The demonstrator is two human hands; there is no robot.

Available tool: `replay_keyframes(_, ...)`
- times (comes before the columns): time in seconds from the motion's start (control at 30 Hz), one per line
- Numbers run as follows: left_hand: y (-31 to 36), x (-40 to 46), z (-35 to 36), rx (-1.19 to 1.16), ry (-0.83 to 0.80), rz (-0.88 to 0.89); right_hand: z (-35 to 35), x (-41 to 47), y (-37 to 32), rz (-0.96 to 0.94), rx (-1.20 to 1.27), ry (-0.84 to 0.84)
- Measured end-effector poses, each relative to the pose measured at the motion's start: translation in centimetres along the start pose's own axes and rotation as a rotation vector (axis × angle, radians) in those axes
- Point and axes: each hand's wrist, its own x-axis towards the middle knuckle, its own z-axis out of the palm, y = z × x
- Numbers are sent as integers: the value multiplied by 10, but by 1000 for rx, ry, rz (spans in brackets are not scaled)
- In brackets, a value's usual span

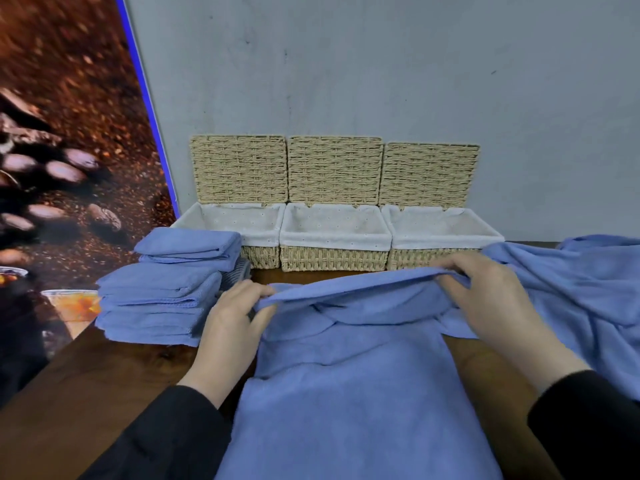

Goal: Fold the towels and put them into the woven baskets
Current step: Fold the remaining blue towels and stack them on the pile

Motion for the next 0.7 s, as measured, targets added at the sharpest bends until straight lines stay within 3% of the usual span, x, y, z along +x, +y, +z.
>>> replay_keyframes(0.1, 12, -11, -14, -64, 12, -38, -21, -22, -5, 62, 148, 40)
replay_keyframes(0.2, 28, -21, -32, -213, -30, -208, -35, -52, -10, 67, 294, -100)
replay_keyframes(0.27, 35, -27, -46, -345, -125, -361, -38, -74, -12, 75, 390, -226)
replay_keyframes(0.4, 36, -44, -64, -842, -401, -612, -33, -106, -8, 154, 541, -419)
replay_keyframes(0.5, 39, -46, -70, -870, -553, -705, -26, -111, 0, 214, 616, -440)
replay_keyframes(0.6, 48, -24, -68, -716, -552, -764, -23, -87, -2, 367, 738, -338)
replay_keyframes(0.7, 59, 25, -62, -726, -314, -796, -26, -37, -16, 346, 686, -208)
